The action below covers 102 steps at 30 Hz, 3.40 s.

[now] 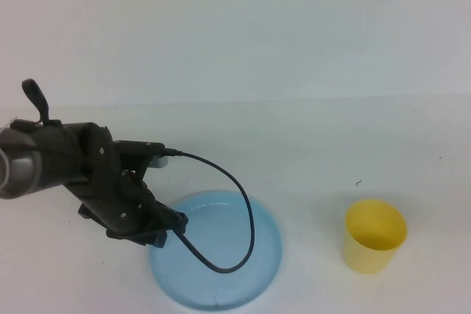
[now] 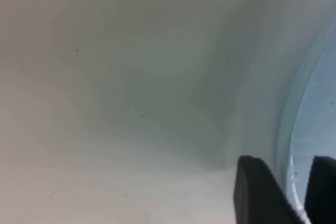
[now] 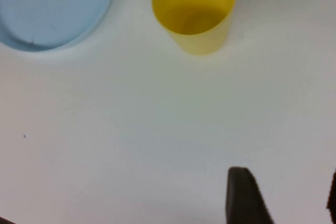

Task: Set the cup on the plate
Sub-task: Pick up the plate from the table, then place the plate on the center of the table, then pick up the cup from the table

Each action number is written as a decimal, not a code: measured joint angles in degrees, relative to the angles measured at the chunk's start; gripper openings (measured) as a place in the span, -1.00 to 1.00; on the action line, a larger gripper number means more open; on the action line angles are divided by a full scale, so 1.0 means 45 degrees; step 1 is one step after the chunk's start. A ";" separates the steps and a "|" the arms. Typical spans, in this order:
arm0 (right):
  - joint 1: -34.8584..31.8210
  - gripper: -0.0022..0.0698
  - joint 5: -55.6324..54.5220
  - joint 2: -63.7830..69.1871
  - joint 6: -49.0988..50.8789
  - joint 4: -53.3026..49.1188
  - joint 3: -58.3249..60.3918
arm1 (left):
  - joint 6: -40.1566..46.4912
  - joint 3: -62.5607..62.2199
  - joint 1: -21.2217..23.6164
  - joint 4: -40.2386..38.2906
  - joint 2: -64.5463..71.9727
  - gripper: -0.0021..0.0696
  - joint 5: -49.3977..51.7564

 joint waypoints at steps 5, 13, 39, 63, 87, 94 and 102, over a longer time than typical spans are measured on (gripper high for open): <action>0.0000 0.02 0.0014 0.0000 0.0000 0.0009 0.0000 | 0.0486 0.0000 0.0000 0.0000 0.0000 -0.63 0.0000; 0.0000 0.02 0.0031 0.0000 0.0000 0.0058 0.0000 | 0.0921 0.0000 0.0000 0.0000 0.0000 -0.91 -0.0030; 0.0000 0.02 -0.0629 0.0000 0.0000 0.0584 -0.0008 | 0.3115 -0.3516 -0.0775 -0.2868 0.0825 -0.92 0.2574; 0.1635 0.38 -0.1607 0.3761 -0.0331 0.0812 -0.0283 | 0.0495 -0.3516 -0.1700 0.1971 -0.1141 -0.41 0.0973; 0.3641 0.40 -0.2330 1.2701 0.1048 -0.2764 -0.5881 | 0.0307 0.0709 -0.1700 0.3647 -1.2374 -0.94 0.1438; 0.3641 -0.41 -0.1691 1.4137 0.1048 -0.2742 -0.6698 | -0.1220 0.0728 -0.1700 0.6178 -1.3615 -0.94 0.2737; 0.3665 -0.85 0.0221 1.3726 0.0999 -0.2717 -0.8361 | -0.3912 0.3016 -0.1700 0.9419 -1.6983 -0.94 0.3361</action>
